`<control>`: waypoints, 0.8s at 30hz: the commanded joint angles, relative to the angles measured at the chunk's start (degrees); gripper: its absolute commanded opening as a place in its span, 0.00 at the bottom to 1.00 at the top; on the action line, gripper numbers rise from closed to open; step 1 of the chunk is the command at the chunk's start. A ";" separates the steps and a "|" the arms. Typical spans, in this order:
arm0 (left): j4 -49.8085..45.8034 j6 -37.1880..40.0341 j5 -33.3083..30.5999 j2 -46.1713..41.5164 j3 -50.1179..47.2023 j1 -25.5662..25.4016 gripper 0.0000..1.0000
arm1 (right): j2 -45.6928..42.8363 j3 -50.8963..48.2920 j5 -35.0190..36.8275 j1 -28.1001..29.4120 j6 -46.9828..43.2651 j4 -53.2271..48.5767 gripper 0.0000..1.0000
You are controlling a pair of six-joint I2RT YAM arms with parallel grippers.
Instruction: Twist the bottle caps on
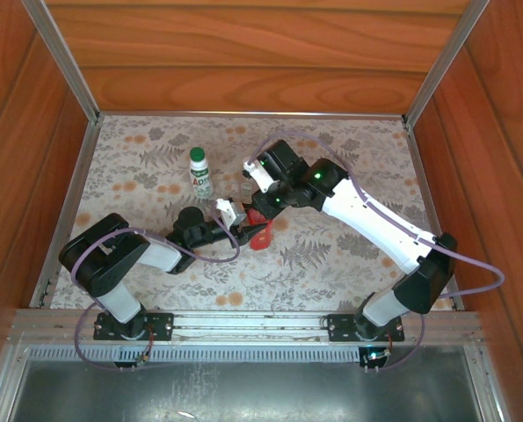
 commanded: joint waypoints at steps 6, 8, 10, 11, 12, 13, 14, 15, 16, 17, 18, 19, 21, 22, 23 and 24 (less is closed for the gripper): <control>-2.43 0.25 2.55 1.28 -0.14 0.45 0.58 | 4.33 2.15 0.71 -0.39 7.18 -9.17 0.24; -2.42 0.25 2.63 1.21 -0.15 0.51 0.58 | 5.17 3.40 1.44 -0.38 8.98 -10.98 0.22; -2.42 0.19 2.69 1.21 -0.06 0.47 0.58 | 5.83 4.12 1.72 -0.30 10.63 -11.93 0.21; -2.47 0.18 2.74 1.34 -0.06 0.49 0.58 | 6.05 4.28 1.94 -0.17 11.35 -11.93 0.21; -2.46 0.25 2.75 1.37 0.03 0.49 0.58 | 6.17 4.20 2.21 -0.04 11.95 -11.88 0.21; -2.43 0.21 2.75 1.50 0.10 0.46 0.58 | 6.16 4.00 2.29 0.05 12.26 -11.53 0.21; -2.44 0.25 2.91 1.61 0.17 0.45 0.58 | 6.04 3.71 2.22 0.06 12.47 -11.17 0.21; -2.41 0.17 3.01 1.65 0.11 0.50 0.58 | 5.92 3.59 2.24 0.05 12.56 -10.89 0.21; -2.42 0.12 3.14 1.63 0.12 0.49 0.58 | 5.91 3.69 2.24 0.05 12.52 -10.86 0.22; -2.48 0.16 3.11 1.59 0.07 0.48 0.58 | 5.98 4.21 2.36 0.05 12.31 -11.00 0.22; -2.44 0.26 3.01 1.57 -0.12 0.48 0.58 | 6.06 4.72 2.48 0.05 12.08 -11.15 0.23; -2.44 0.34 2.86 1.41 -0.21 0.44 0.58 | 5.93 5.24 2.52 0.05 11.75 -11.07 0.25; -2.41 0.28 2.74 1.40 -0.34 0.50 0.58 | 5.43 5.75 2.14 0.05 11.17 -10.04 0.33; -2.43 0.25 2.74 1.39 -0.38 0.51 0.58 | 4.99 5.97 1.92 0.05 10.80 -9.20 0.37; -2.41 0.16 2.71 1.39 -0.33 0.47 0.58 | 4.62 6.10 1.79 0.05 10.49 -8.52 0.40; -2.45 0.11 2.84 1.39 -0.36 0.51 0.58 | 3.97 6.08 1.57 0.07 10.15 -7.52 0.43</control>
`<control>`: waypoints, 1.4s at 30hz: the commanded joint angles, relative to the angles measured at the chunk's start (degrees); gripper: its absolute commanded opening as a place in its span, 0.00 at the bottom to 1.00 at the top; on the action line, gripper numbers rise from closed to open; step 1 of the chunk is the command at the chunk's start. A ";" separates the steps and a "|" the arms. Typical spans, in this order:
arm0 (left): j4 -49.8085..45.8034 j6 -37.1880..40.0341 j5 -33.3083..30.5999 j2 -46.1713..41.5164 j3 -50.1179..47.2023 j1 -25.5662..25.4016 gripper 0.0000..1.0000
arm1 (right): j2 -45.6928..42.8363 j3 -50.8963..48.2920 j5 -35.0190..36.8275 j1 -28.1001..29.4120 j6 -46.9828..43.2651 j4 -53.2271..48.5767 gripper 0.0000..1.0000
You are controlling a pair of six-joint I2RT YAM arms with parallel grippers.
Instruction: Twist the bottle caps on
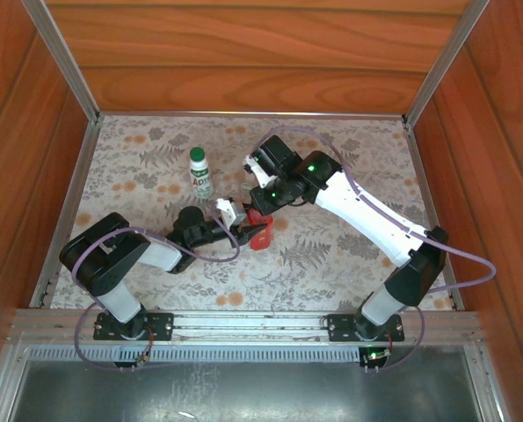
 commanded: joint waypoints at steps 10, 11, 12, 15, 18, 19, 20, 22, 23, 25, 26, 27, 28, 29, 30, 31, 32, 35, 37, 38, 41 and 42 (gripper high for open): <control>-2.63 0.30 1.85 1.16 -0.72 0.33 0.58 | -5.67 -2.31 -1.46 -0.01 -7.34 3.36 0.60; -2.60 0.27 2.02 1.23 -0.73 0.38 0.58 | -6.20 -2.75 -2.42 -0.01 -9.71 3.39 0.61; -2.58 0.31 2.25 1.24 -0.79 0.35 0.58 | -7.18 -3.57 -2.78 -0.14 -12.33 3.85 0.61; -2.61 0.02 5.82 1.00 -0.73 0.76 0.58 | -9.58 -5.27 -4.27 -2.21 -17.65 5.61 0.59; -2.83 -4.61 11.64 0.17 0.08 2.11 0.58 | -10.83 -4.89 -12.61 -7.36 -18.60 6.01 0.59; -3.01 -5.86 13.64 0.02 0.39 2.51 0.58 | -11.00 -4.65 -15.45 -8.74 -19.11 5.96 0.59; -3.07 -6.68 15.28 -0.09 0.56 2.83 0.58 | -11.19 -4.64 -17.17 -9.57 -19.75 5.99 0.59; -3.59 -8.72 18.42 -0.35 1.09 3.30 0.58 | -11.70 -5.53 -21.23 -10.93 -22.40 6.21 0.61; -3.83 -9.60 19.26 -0.47 1.31 3.46 0.58 | -11.91 -6.08 -22.33 -11.46 -23.55 6.54 0.62; -4.13 -11.01 20.73 -0.65 1.55 3.85 0.58 | -12.58 -7.27 -24.81 -12.73 -25.60 7.20 0.62; -4.13 -11.40 21.18 -0.82 1.54 3.96 0.58 | -12.97 -7.81 -26.27 -13.33 -26.19 7.67 0.62; -4.18 -11.79 21.59 -1.04 1.52 4.17 0.58 | -13.38 -8.48 -28.11 -13.94 -26.80 8.41 0.62; -4.33 -12.14 22.05 -1.25 1.61 4.33 0.58 | -13.68 -9.20 -30.20 -14.65 -27.42 9.07 0.62; -4.38 -12.33 22.40 -1.39 1.60 4.40 0.57 | -14.05 -9.73 -31.93 -15.14 -28.20 9.67 0.62; -4.50 -12.44 22.63 -1.55 1.55 4.46 0.58 | -14.35 -10.47 -34.01 -15.67 -29.41 10.29 0.63; -4.49 -12.51 22.98 -1.57 1.69 4.53 0.58 | -14.45 -10.94 -35.33 -15.82 -30.76 10.63 0.64; -4.58 -12.53 23.15 -1.48 1.73 4.61 0.58 | -14.34 -11.12 -36.11 -15.90 -32.10 10.46 0.64; -4.93 -12.86 23.86 -0.98 2.24 4.75 0.58 | -13.29 -11.30 -40.28 -15.92 -38.62 8.76 0.66; -5.03 -13.10 24.38 -0.47 2.53 4.72 0.58 | -12.89 -12.71 -42.65 -15.92 -43.39 8.71 0.67; -5.09 -13.06 24.50 -0.22 2.59 4.76 0.58 | -12.53 -12.84 -42.71 -15.92 -44.89 8.79 0.68; -5.03 -12.88 24.59 0.32 2.86 4.84 0.58 | -10.75 -12.05 -43.01 -15.92 -49.54 6.65 0.70; -5.09 -12.81 24.75 0.37 2.97 4.84 0.58 | -10.11 -11.72 -43.31 -15.92 -51.38 5.55 0.70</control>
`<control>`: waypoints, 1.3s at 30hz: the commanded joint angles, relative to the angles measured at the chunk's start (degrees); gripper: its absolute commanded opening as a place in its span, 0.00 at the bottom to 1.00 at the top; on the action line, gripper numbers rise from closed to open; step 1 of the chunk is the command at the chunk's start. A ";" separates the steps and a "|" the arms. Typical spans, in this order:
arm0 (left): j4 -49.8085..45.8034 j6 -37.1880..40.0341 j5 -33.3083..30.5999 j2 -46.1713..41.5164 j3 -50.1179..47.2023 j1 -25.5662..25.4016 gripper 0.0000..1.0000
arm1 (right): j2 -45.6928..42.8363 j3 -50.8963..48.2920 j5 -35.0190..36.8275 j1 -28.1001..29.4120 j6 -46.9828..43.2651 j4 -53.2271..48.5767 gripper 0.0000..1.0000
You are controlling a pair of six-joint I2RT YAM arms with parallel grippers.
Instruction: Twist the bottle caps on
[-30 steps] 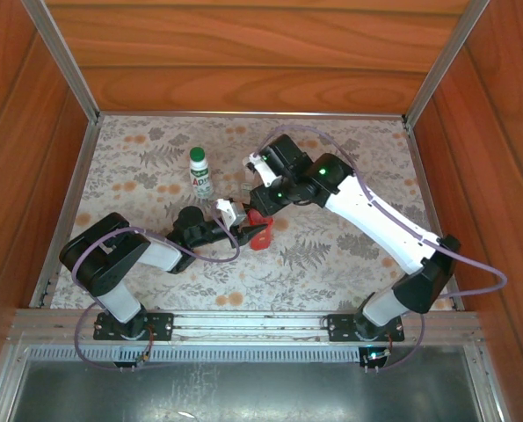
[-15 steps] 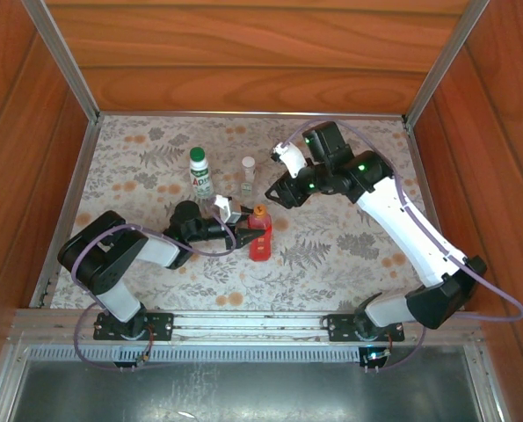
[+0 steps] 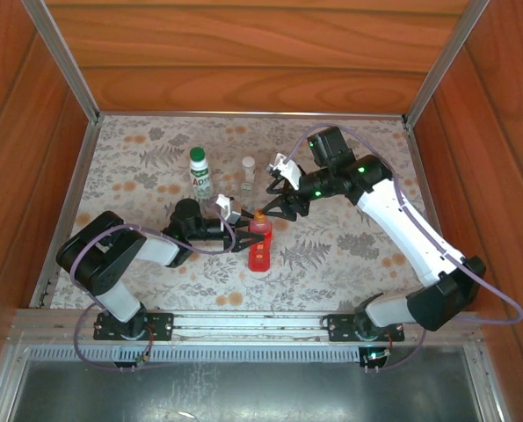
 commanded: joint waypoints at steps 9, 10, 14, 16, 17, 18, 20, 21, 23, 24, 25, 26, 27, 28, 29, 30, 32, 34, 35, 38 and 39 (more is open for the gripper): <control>-1.06 0.95 3.01 1.04 0.83 0.54 0.58 | 8.05 3.81 -5.08 0.37 -20.21 -10.64 0.65; -1.13 1.05 3.10 1.08 0.87 0.66 0.58 | 8.65 4.28 -4.91 0.35 -20.36 -10.93 0.64; -1.32 1.13 3.62 1.03 0.83 0.65 0.58 | 10.49 5.82 -5.45 0.43 -20.70 -11.56 0.60; -1.39 1.23 3.75 1.08 0.91 0.73 0.58 | 11.08 6.27 -5.92 0.51 -20.53 -11.65 0.55; -1.44 1.29 3.81 1.13 0.91 0.73 0.57 | 11.45 6.57 -6.16 0.60 -20.52 -11.82 0.54; -1.48 1.29 3.79 1.08 0.94 0.74 0.58 | 11.68 6.74 -6.22 0.63 -20.50 -11.98 0.53; -1.60 1.24 4.04 1.13 1.01 0.74 0.58 | 12.24 7.09 -6.22 0.71 -20.52 -12.22 0.52; -1.57 1.23 3.98 1.12 1.00 0.73 0.58 | 12.47 7.15 -6.18 0.79 -20.52 -12.19 0.51; -1.60 1.28 4.07 0.99 1.01 0.75 0.58 | 13.02 7.49 -6.34 0.88 -20.30 -12.32 0.49; -1.64 1.32 4.06 1.00 1.01 0.77 0.58 | 13.33 7.67 -6.51 0.94 -20.34 -12.49 0.49; -1.68 1.32 4.06 1.14 1.08 0.78 0.58 | 13.56 7.91 -6.68 1.06 -20.34 -12.70 0.49; -1.71 1.32 4.15 1.10 1.14 0.76 0.58 | 13.87 8.11 -6.72 1.08 -20.26 -12.96 0.48; -1.68 1.32 4.16 1.17 1.22 0.75 0.58 | 14.05 8.28 -6.71 1.16 -20.32 -13.22 0.47; -1.80 1.32 4.28 1.18 1.31 0.73 0.58 | 14.23 8.48 -6.63 1.11 -20.37 -13.57 0.46; -1.77 1.32 4.26 1.17 1.33 0.75 0.58 | 14.49 8.59 -6.63 1.16 -20.37 -13.85 0.45; -1.81 1.32 4.29 1.18 1.28 0.75 0.58 | 14.56 8.74 -6.72 1.19 -20.36 -14.03 0.45; -1.84 1.32 4.35 1.26 1.27 0.79 0.58 | 14.70 8.84 -6.82 1.22 -20.66 -14.63 0.44; -1.90 1.31 4.33 1.26 1.18 0.75 0.58 | 14.77 8.77 -6.73 1.22 -20.67 -14.80 0.43; -1.92 1.32 4.33 1.33 1.18 0.76 0.58 | 14.73 8.73 -6.76 1.22 -20.64 -14.97 0.42; -1.92 1.32 4.33 1.27 1.18 0.79 0.58 | 14.72 8.77 -6.62 1.23 -20.68 -15.03 0.40; -1.92 1.32 4.38 1.18 1.18 0.74 0.58 | 14.72 8.77 -6.60 1.20 -20.69 -15.03 0.37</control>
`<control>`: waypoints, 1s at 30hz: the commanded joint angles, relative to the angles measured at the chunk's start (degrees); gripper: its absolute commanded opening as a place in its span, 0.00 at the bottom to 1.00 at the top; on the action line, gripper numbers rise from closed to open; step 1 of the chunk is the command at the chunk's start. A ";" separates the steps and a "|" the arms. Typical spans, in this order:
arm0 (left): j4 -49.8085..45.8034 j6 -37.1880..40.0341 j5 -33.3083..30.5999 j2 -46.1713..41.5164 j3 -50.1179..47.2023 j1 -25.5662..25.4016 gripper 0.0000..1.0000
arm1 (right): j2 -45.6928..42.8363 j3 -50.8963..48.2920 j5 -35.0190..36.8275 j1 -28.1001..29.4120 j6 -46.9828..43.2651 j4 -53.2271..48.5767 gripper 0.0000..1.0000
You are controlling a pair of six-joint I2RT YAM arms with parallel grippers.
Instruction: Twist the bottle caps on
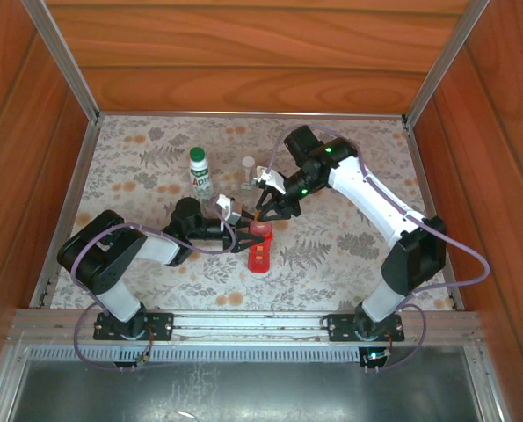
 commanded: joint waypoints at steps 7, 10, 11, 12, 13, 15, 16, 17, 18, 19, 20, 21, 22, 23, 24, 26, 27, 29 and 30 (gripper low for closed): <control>-1.59 0.49 1.73 0.73 0.69 0.46 0.58 | 0.21 1.23 -1.42 0.40 -1.10 -2.17 0.30; -1.63 0.49 1.42 0.55 0.68 0.40 0.58 | 0.25 0.99 -1.33 0.43 -0.91 -2.21 0.29; -1.59 0.57 1.04 0.40 0.67 0.47 0.58 | 0.18 0.88 -1.33 0.48 -0.79 -2.18 0.29; -1.60 0.65 0.75 0.28 0.60 0.47 0.58 | 0.19 0.73 -1.16 0.50 -0.37 -1.95 0.29; -1.60 0.75 0.34 0.07 0.58 0.44 0.58 | 0.18 0.53 -1.00 0.43 0.07 -1.62 0.28; -1.59 0.92 -1.07 -0.40 0.46 0.43 0.58 | 0.18 0.12 -0.30 0.48 1.57 -0.82 0.27; -1.59 1.09 -2.23 -0.63 0.37 0.42 0.58 | 0.20 -0.14 0.02 0.46 2.57 -0.56 0.27; -1.59 1.50 -3.58 -0.94 0.24 0.42 0.57 | -0.03 -0.62 0.44 0.44 3.83 0.03 0.27; -1.59 1.71 -4.83 -1.24 0.17 0.44 0.58 | -0.22 -1.11 0.74 0.42 5.07 0.61 0.27; -1.59 1.85 -6.35 -1.43 0.18 0.40 0.58 | -0.54 -1.93 1.10 0.44 6.76 1.58 0.27; -1.59 2.04 -7.74 -1.70 0.22 0.40 0.58 | -0.98 -2.94 1.76 0.46 8.31 2.77 0.26; -1.61 2.27 -9.10 -1.76 0.31 0.47 0.58 | -1.56 -4.01 2.46 0.47 10.03 4.14 0.25; -1.68 2.33 -10.56 -1.92 0.64 0.42 0.58 | -2.16 -5.17 3.46 0.44 11.56 5.48 0.24; -1.81 2.24 -11.54 -1.91 1.04 0.42 0.57 | -2.67 -6.12 4.22 0.44 12.77 6.36 0.24; -1.82 2.24 -12.36 -2.01 1.41 0.40 0.58 | -3.19 -6.89 4.89 0.50 14.55 7.37 0.24; -2.07 2.16 -14.21 -2.14 2.26 0.36 0.58 | -4.55 -8.69 6.75 0.50 18.34 9.76 0.24; -2.15 2.11 -14.76 -2.14 2.66 0.34 0.58 | -5.16 -9.48 7.69 0.45 20.46 10.95 0.24; -2.63 1.98 -16.27 -2.07 3.59 0.28 0.58 | -6.41 -10.86 10.19 0.50 24.06 12.43 0.24; -2.92 2.06 -16.90 -2.01 3.94 0.22 0.58 | -6.96 -11.35 11.69 0.58 25.79 12.91 0.24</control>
